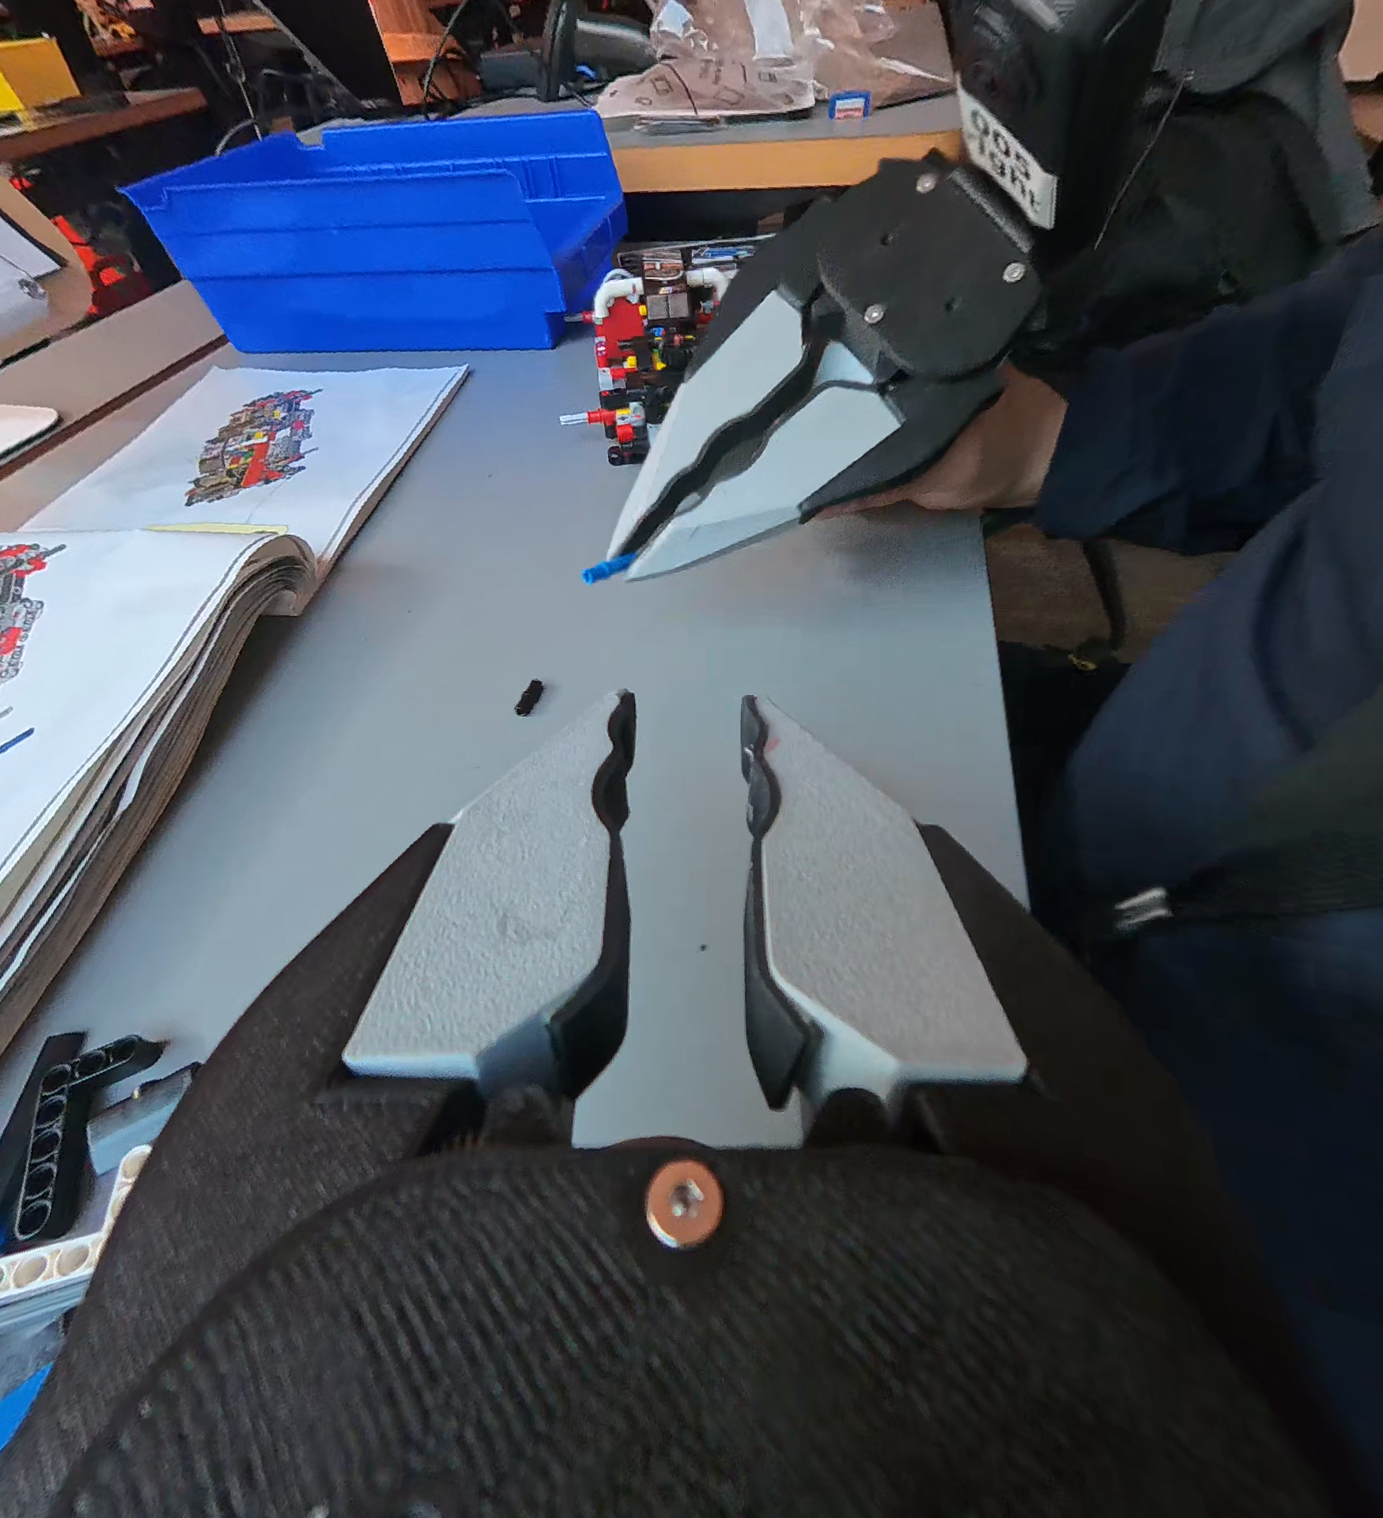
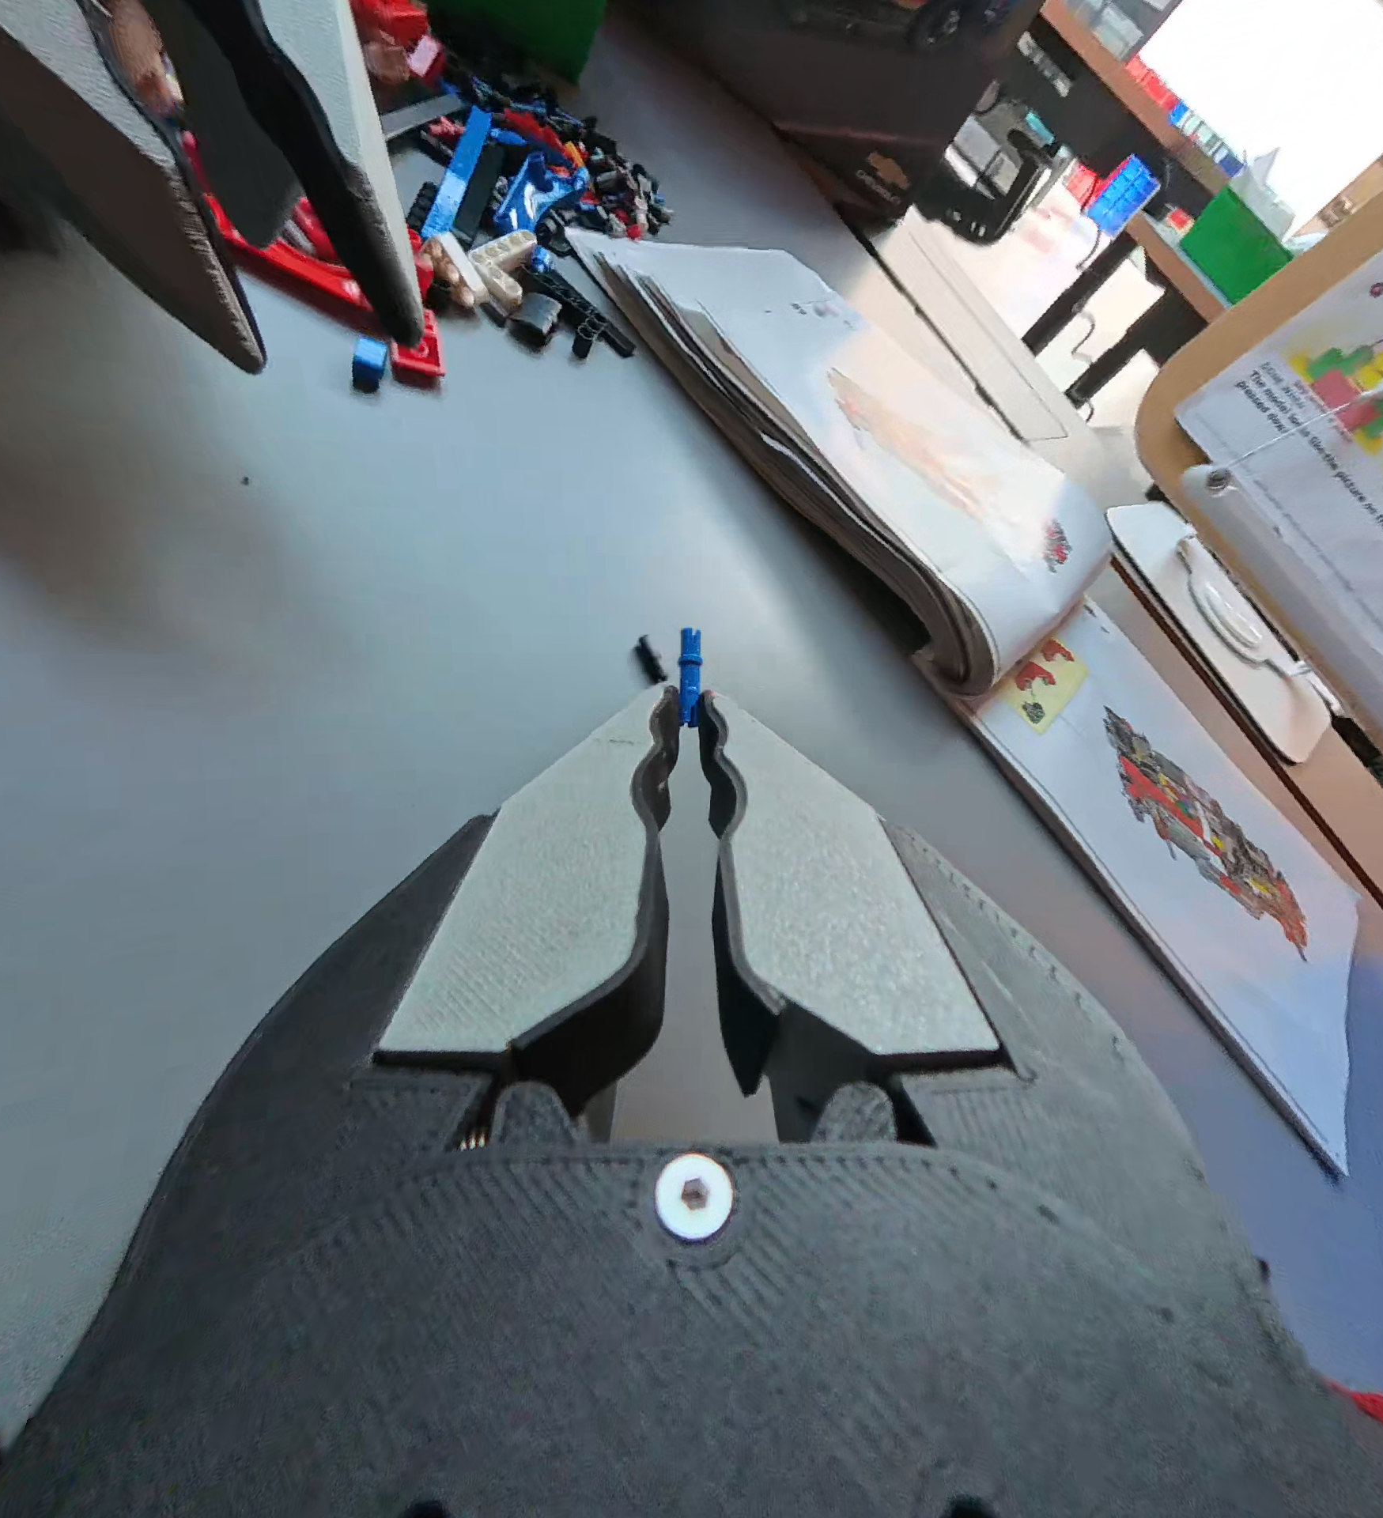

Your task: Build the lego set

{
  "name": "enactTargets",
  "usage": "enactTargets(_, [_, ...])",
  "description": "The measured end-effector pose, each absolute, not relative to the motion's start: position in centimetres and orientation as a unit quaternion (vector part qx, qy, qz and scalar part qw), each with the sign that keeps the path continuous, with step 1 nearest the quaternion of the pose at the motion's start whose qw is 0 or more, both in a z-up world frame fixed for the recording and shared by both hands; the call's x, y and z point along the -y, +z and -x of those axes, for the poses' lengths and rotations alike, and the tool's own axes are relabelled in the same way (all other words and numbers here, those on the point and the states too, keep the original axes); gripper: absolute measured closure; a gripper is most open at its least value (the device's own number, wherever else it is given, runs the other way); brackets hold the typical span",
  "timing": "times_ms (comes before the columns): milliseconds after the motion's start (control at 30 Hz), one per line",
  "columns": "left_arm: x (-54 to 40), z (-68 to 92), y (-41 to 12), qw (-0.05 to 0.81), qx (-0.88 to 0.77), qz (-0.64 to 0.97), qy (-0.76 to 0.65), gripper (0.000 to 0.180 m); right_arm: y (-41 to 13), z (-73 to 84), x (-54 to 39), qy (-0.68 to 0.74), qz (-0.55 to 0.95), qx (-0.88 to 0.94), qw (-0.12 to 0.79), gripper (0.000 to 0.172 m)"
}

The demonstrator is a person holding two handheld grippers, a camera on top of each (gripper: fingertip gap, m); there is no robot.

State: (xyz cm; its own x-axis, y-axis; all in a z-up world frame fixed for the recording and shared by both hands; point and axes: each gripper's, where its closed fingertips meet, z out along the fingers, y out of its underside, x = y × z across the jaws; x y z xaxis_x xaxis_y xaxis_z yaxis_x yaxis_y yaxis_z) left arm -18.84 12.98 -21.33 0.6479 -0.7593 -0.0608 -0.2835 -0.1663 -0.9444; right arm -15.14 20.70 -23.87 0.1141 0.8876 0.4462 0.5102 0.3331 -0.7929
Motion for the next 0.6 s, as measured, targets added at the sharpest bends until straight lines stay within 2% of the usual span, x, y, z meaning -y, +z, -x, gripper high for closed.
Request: enactTargets(600, [-13.5, 20.3, -19.7, 0.546, -0.299, 0.721, -0.305, 0.153, -23.5, 16.3, -22.5, 0.215, 0.561, 0.621, 0.504, 0.17])
